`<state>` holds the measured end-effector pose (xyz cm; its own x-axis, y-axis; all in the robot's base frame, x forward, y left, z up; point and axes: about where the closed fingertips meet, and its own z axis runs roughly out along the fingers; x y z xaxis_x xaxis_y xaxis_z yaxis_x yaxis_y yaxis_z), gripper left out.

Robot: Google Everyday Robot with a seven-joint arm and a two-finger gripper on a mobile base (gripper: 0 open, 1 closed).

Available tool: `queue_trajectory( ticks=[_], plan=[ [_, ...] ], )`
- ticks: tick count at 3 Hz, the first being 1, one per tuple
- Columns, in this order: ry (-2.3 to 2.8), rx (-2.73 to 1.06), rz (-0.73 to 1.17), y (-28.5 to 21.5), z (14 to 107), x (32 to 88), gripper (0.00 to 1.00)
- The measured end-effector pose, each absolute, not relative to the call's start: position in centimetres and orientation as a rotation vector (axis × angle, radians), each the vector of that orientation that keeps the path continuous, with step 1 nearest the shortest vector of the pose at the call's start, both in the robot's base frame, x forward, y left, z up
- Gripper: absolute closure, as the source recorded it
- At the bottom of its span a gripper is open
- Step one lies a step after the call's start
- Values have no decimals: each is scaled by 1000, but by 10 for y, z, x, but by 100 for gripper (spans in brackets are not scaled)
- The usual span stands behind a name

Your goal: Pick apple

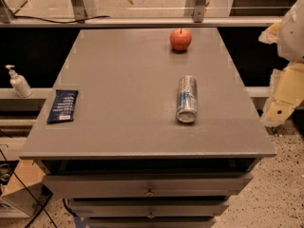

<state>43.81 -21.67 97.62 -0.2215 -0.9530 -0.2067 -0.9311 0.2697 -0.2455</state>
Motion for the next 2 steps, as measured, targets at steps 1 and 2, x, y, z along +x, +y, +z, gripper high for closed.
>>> queue_trajectory(
  ticks=[1,2],
  plan=[
    [2223,-1723,-102,-216,977,440,0],
    [2185,-1712,-91,-212,975,460,0]
  ],
)
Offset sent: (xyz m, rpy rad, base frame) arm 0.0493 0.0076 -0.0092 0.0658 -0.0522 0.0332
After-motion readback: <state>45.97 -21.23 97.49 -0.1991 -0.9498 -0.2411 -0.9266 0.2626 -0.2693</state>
